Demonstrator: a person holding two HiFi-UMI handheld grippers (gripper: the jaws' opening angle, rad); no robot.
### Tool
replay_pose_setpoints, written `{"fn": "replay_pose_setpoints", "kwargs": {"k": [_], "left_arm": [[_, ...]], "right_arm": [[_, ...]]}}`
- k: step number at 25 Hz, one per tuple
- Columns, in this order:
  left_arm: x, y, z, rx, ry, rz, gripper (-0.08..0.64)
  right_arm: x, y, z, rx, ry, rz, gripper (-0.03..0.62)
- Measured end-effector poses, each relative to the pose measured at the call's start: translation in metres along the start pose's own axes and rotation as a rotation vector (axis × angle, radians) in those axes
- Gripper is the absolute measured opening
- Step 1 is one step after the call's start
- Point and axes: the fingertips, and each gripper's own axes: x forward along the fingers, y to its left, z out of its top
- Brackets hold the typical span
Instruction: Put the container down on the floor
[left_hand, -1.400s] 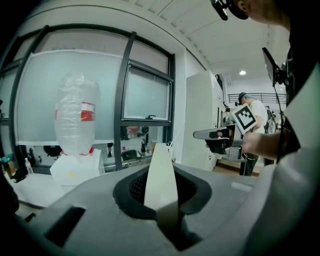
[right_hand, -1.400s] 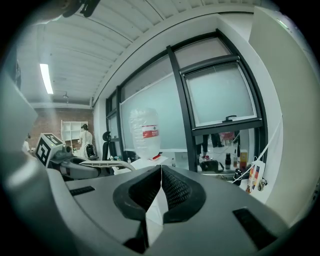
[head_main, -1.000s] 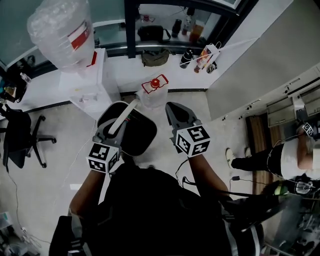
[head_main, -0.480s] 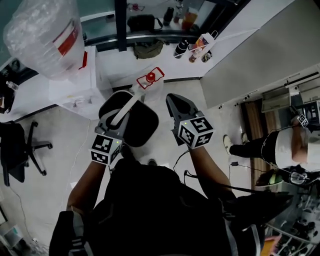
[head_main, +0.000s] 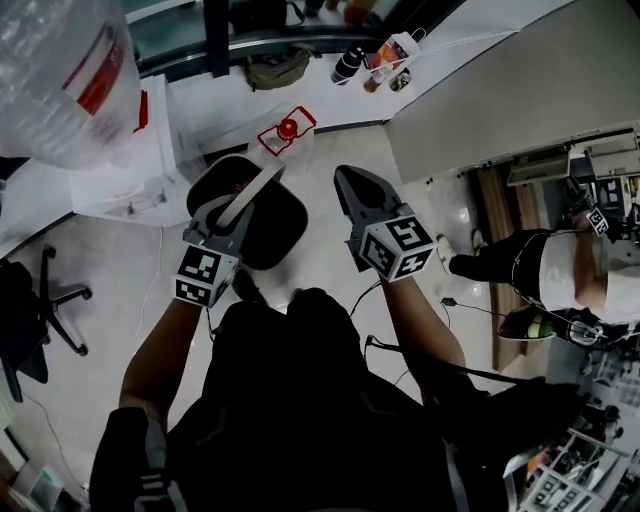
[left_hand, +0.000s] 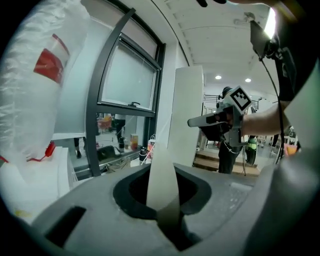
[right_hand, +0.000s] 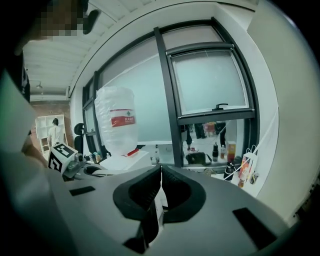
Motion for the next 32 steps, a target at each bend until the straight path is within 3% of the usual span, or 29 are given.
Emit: {"fn": "replay_pose_setpoints", "kwargs": {"k": [6,12,17,20,24,28,32], "left_arm": [[0.038,0.017,-0.029,-0.023,0.054,0.016,0.054],[0.065,0.029,-0.064,-0.023,0.092,0.075,0.052],[0.090,0.041,-0.104,-0.037,0.124,0.110,0.048],[0.108,0.052,-0.133,-0.047,0.149,0.129,0.046],[0.125,0.068,-0.165,-0.060,0.163,0.148,0.046],[0.140,0.071,-0.192,-0.058,0.172,0.169,0.044],[0.155,0.074,-0.218,-0.060,0.178,0.185,0.044]], "right_arm": [[0.021,-0.023,-0.016,0.034,0.035,0.016,0.009],[0.048,-0.034,-0.038,0.021,0.061,0.144,0.009],[0.080,-0.054,-0.068,-0.004,0.111,0.193,0.009],[0.099,-0.059,-0.088,-0.040,0.128,0.194,0.009],[0.126,-0.060,-0.112,0.018,0.139,0.205,0.009],[0.141,-0.059,-0.136,0.003,0.153,0.244,0.009],[0.152,-0.063,-0.162,0.024,0.163,0.229,0.009]]}}
